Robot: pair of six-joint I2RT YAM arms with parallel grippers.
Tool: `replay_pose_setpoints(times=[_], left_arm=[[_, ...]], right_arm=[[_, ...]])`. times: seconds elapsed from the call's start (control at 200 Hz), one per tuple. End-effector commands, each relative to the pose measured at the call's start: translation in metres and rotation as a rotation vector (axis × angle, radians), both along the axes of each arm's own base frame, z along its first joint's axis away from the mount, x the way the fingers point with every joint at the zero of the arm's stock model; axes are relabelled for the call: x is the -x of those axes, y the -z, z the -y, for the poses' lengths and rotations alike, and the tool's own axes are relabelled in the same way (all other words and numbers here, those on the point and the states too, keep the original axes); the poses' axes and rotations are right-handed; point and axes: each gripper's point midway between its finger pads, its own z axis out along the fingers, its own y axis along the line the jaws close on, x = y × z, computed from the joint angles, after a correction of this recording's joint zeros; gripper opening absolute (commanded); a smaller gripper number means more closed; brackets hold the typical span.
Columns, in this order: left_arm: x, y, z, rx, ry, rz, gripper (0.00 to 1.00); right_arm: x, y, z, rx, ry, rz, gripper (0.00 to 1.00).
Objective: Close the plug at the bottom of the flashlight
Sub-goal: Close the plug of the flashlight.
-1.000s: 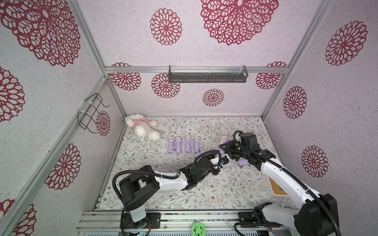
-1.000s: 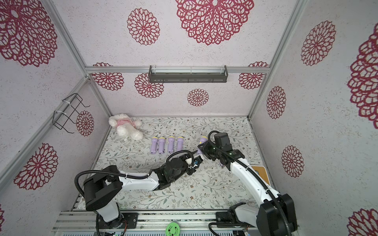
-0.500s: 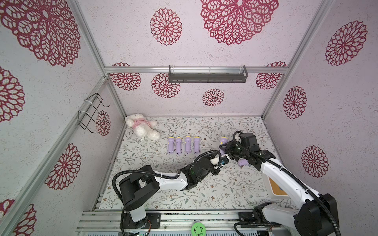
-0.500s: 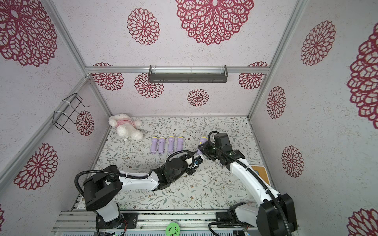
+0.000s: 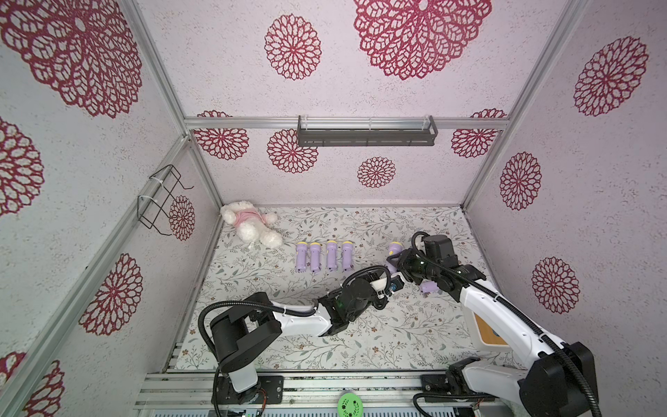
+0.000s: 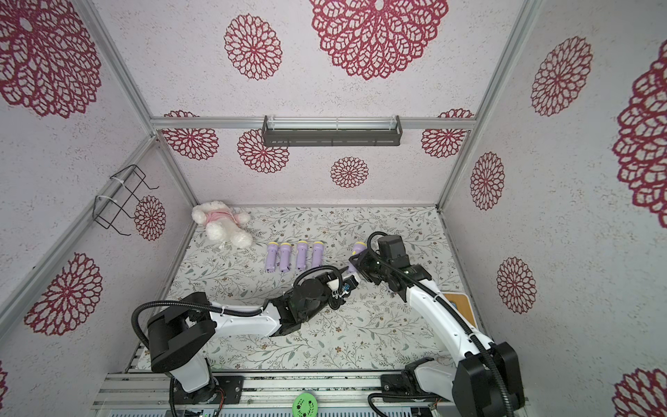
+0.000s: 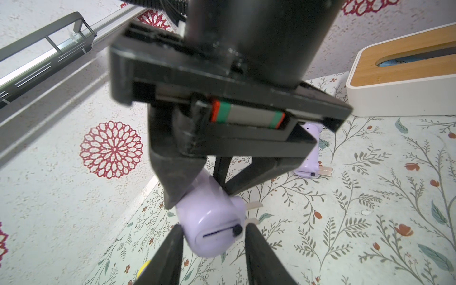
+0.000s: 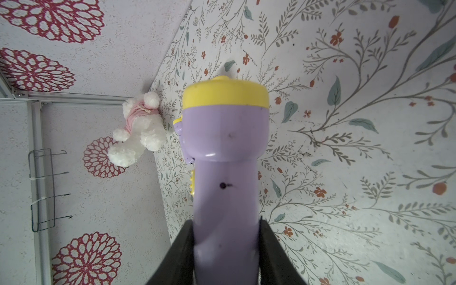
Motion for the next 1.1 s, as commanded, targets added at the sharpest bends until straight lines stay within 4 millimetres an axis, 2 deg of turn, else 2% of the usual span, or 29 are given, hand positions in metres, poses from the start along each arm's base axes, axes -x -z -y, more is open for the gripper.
replay_pose_setpoints(times=[0.0,1.096], left_arm=[[0.0002,-0.0012,0.0066,-0.007,0.014,0.012,0.43],[0.0046,0.0024,0.0142,-0.029,0.032,0.017,0.38]], right_arm=[[-0.0009,-0.0268,-0.0051,-0.053,-0.012,0.077,0.0],[0.0003,-0.0281,-0.0069,-0.067,-0.02,0.079,0.0]])
